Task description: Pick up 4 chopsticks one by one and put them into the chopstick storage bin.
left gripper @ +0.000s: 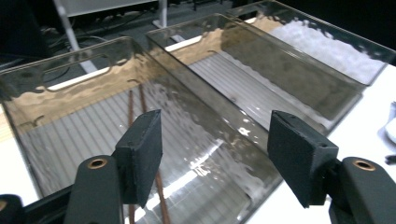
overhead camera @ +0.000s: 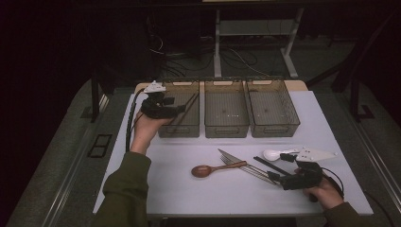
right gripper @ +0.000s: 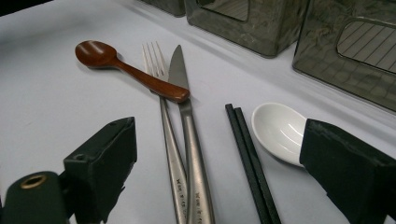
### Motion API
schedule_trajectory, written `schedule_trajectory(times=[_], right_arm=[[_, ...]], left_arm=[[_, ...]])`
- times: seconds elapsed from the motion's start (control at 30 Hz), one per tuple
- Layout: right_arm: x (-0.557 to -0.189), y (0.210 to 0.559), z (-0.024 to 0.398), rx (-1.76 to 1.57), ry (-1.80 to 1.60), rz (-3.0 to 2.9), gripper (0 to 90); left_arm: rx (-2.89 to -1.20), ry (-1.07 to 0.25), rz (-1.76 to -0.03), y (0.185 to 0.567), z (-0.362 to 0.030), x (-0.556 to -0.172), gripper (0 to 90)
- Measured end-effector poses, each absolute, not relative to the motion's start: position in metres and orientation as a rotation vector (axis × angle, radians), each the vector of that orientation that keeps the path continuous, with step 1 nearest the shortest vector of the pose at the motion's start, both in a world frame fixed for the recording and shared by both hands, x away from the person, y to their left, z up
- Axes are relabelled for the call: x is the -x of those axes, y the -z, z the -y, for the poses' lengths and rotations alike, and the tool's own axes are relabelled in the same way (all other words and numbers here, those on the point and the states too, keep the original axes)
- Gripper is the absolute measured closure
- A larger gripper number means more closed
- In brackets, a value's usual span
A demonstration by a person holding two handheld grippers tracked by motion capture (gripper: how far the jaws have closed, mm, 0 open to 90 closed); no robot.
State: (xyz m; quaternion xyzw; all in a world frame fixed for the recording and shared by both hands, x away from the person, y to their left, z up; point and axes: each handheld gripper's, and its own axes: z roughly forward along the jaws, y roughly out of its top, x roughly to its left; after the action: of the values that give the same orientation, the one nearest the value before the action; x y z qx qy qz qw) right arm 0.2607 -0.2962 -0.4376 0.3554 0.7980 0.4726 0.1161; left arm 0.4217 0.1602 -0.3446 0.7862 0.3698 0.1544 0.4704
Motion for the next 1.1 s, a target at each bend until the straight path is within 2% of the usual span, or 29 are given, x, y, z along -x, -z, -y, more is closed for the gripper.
schedule_trajectory(times=[0.5,1.1], right_arm=[[-0.261,0.438,0.296,-1.043,-1.382,-2.338,10.8],[-0.260,0.437,0.296,-1.046,-1.386,-2.329,10.8]], left_arm=[[-1.967,-0.351,-0.780,0.349,-0.150,-0.380,26.2],[-1.978,-0.332,-0.727,0.383,-0.152,-0.329,18.8]])
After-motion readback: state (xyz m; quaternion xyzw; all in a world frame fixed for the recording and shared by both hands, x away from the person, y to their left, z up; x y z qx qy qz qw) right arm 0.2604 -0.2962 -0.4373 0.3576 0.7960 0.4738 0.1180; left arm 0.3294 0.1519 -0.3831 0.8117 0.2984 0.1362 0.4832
